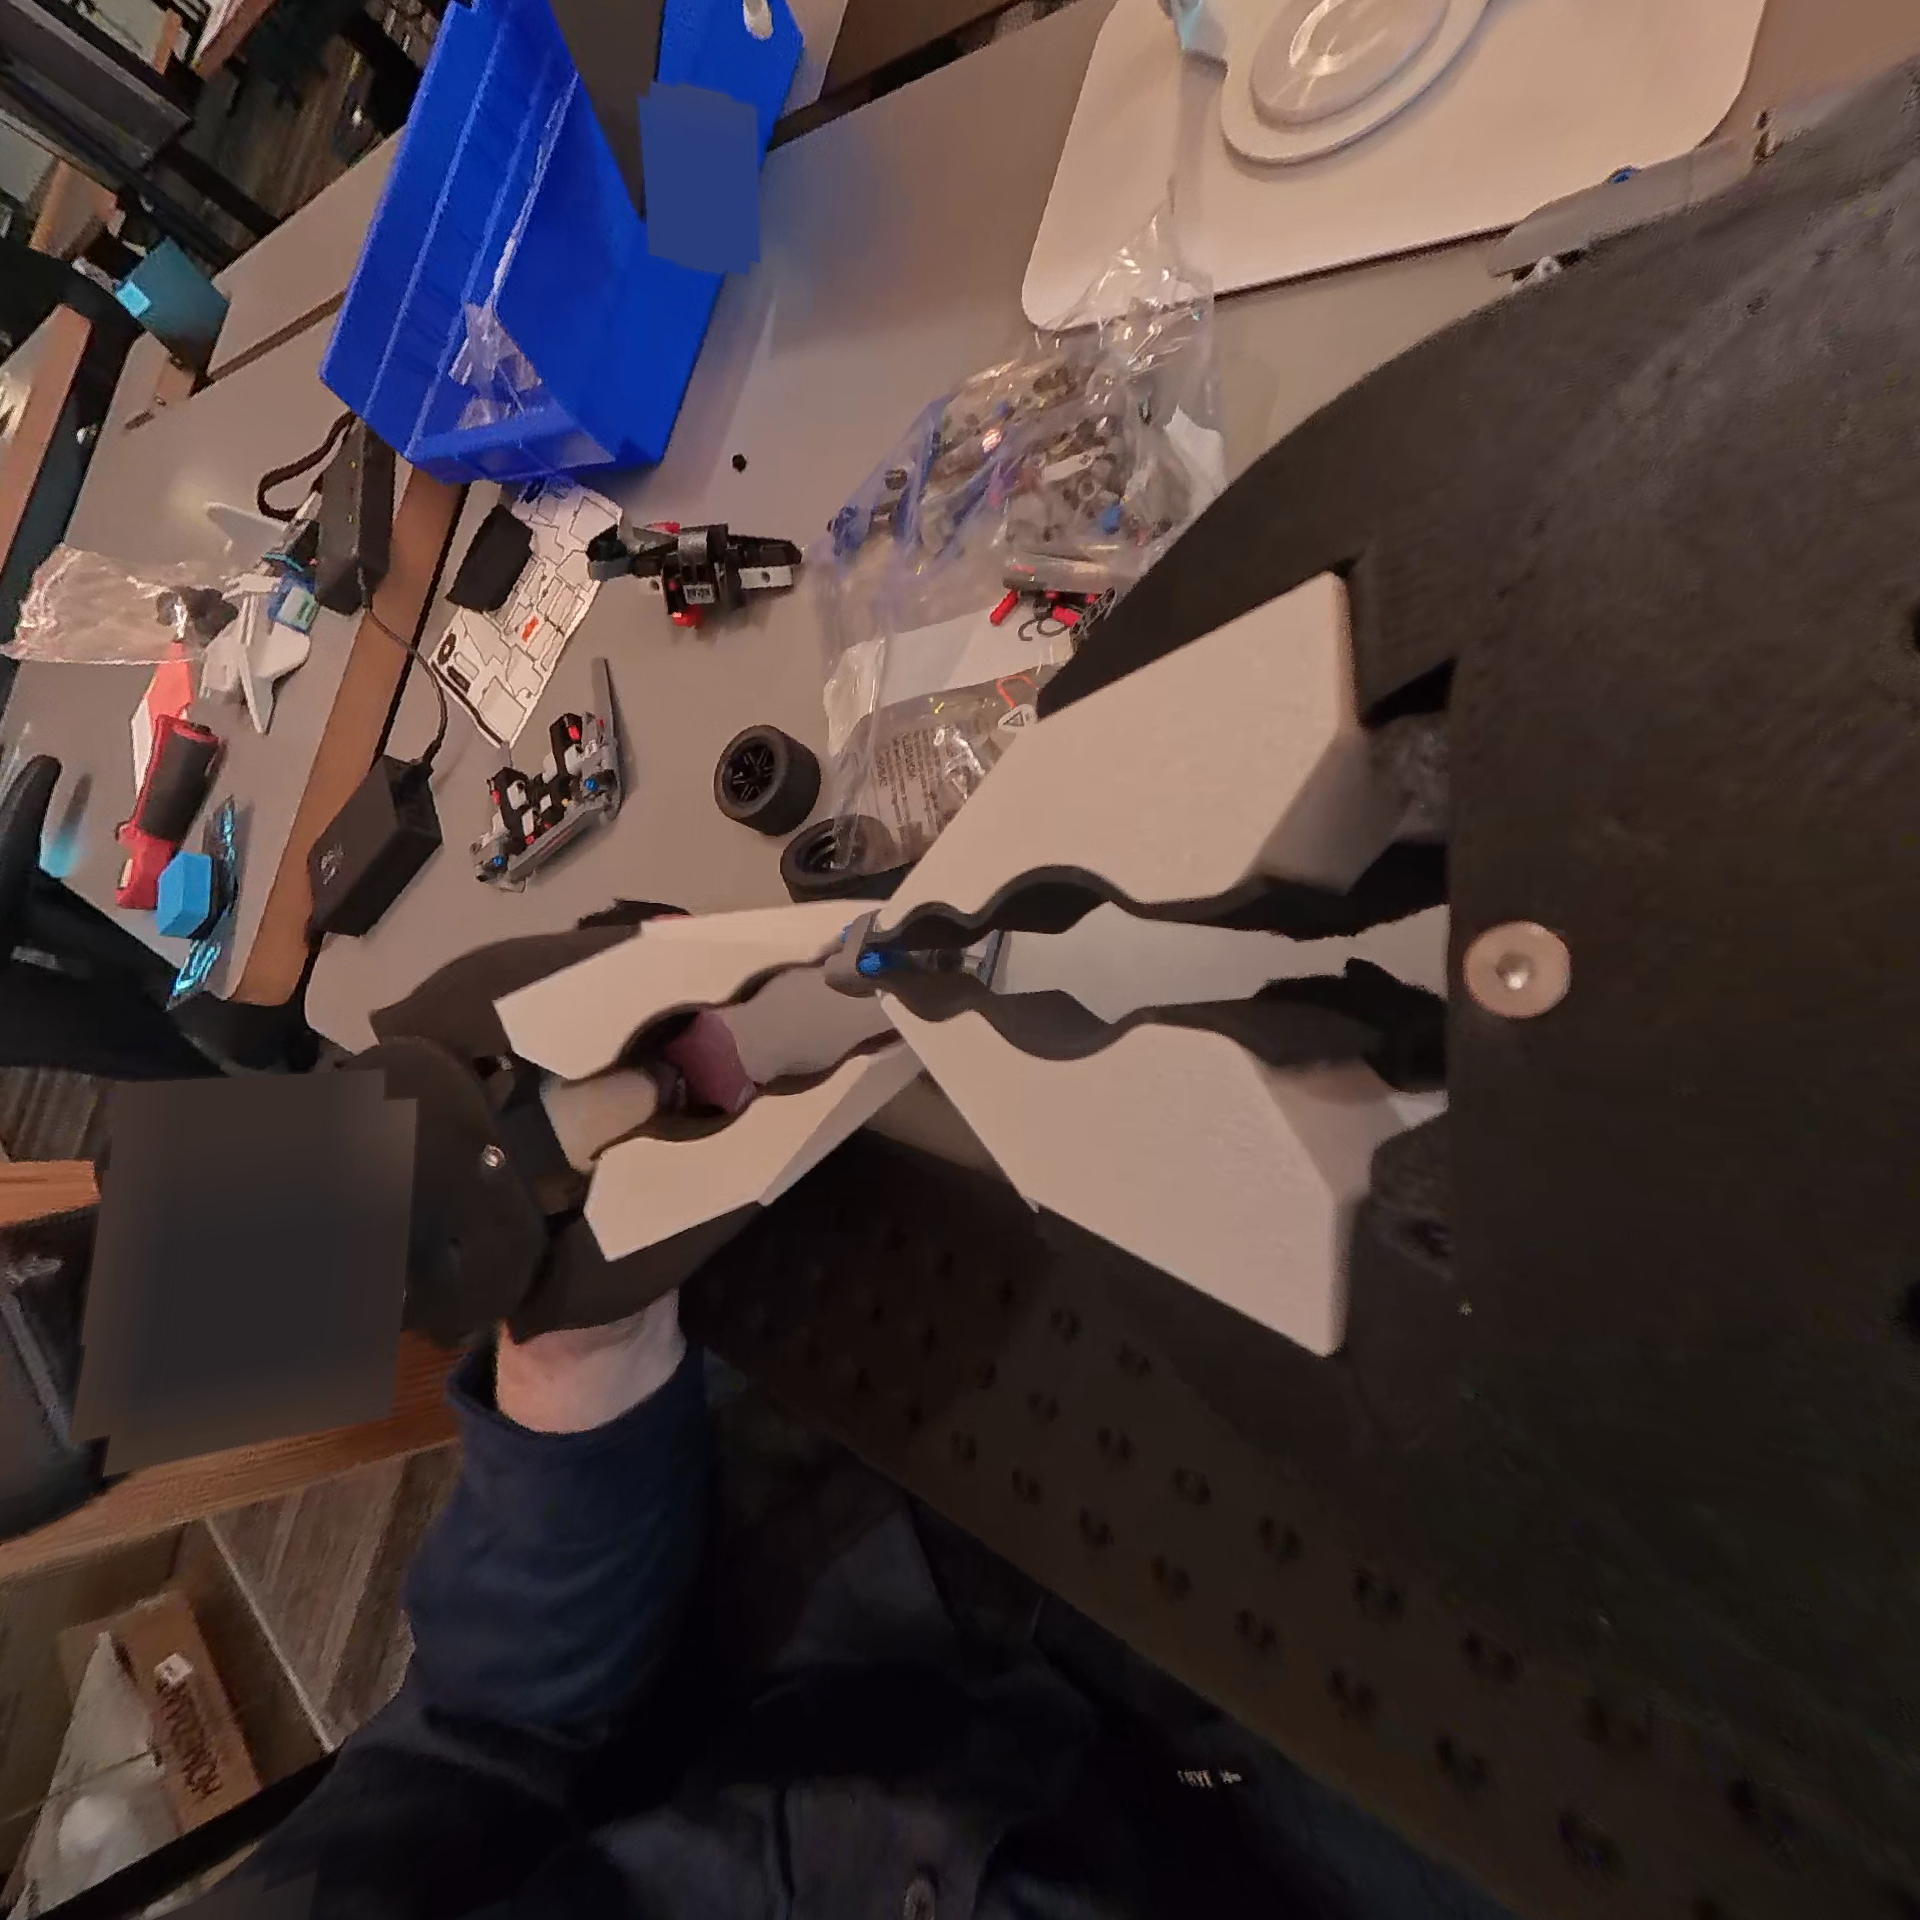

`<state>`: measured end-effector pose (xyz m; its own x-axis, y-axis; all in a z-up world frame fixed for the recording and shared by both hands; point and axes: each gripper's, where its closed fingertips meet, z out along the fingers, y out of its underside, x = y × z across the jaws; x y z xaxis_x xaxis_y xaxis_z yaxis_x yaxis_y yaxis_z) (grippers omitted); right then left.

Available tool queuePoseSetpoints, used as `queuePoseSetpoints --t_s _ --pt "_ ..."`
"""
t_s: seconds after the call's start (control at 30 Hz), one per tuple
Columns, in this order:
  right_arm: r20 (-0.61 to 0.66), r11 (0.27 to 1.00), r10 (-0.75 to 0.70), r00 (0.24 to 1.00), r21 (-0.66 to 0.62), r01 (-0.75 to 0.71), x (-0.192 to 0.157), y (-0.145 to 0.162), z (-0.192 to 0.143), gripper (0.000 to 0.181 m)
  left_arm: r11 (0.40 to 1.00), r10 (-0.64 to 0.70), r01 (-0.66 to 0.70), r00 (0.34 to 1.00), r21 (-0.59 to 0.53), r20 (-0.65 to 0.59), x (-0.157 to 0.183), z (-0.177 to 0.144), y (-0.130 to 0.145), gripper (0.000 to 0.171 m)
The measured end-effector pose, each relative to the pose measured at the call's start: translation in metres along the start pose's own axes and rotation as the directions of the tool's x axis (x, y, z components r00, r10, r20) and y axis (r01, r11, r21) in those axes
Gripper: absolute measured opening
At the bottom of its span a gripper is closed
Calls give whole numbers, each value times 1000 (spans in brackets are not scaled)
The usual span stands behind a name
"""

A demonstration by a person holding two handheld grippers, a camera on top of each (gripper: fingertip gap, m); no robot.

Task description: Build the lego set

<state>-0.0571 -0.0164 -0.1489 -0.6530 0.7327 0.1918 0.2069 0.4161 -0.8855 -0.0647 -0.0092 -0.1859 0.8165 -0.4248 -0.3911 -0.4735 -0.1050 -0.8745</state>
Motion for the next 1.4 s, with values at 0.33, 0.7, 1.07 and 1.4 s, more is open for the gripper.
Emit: queuePoseSetpoints --t_s 0.33,0.7,1.07,1.4 --pt "32 1000 0 999 13 0 -7 -1 5 1 997 -36 39 998 67 -57 6 -6 -11 5" --pt "0 994 19 1000 -108 -19 -3 17 12 2 984 160 -154 985 -90 61 5 3 5 5" --pt "20 997 74 997 -16 -73 1 12 -26 0 999 42 -41 998 -21 49 -5 -15 2 0" --pt "39 989 143 989 -30 -142 -2 23 -1 9 950 311 -310 949 -28 43 23 -1 -8 0"
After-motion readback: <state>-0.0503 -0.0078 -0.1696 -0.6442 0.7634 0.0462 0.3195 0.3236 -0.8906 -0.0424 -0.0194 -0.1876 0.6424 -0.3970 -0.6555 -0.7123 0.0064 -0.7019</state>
